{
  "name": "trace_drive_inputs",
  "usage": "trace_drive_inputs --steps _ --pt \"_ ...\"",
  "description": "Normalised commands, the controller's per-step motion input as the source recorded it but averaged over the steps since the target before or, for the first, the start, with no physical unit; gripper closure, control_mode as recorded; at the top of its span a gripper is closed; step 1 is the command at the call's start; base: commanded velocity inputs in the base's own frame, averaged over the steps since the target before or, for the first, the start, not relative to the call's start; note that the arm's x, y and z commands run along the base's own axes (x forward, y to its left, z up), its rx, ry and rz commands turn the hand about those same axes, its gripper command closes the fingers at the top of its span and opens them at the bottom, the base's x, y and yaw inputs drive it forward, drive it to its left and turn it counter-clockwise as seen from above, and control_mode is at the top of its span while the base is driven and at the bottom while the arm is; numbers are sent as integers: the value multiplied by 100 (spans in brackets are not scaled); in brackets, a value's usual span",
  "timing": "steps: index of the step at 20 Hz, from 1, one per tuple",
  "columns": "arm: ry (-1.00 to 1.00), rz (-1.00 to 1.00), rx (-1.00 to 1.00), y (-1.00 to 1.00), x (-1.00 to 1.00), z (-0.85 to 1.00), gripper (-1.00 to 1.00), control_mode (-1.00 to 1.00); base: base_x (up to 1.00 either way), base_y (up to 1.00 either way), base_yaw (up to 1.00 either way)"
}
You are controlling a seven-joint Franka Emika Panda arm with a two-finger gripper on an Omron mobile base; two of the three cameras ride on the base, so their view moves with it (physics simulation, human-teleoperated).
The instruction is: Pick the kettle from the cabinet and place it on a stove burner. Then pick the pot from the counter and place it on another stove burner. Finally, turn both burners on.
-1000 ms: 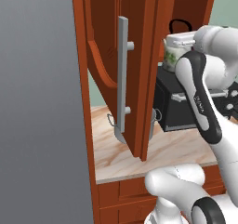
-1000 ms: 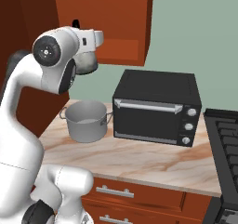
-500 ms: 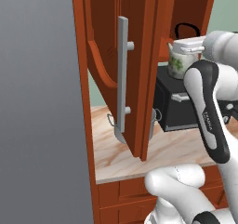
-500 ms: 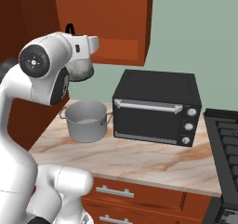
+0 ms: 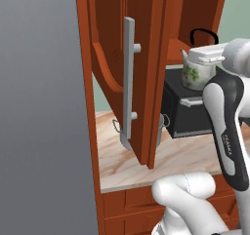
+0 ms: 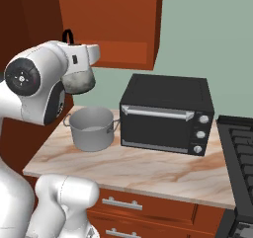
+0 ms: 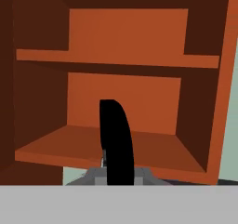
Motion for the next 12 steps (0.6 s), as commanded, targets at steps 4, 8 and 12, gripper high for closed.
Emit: trace_drive_inputs --steps 4,8,12 --pt "1 1 0 0 -32 -2 100 -100 0 0 0" --pt "2 0 0 2 -4 0 100 -100 0 0 0" --pt "0 0 0 0 0 0 100 -100 0 0 0"
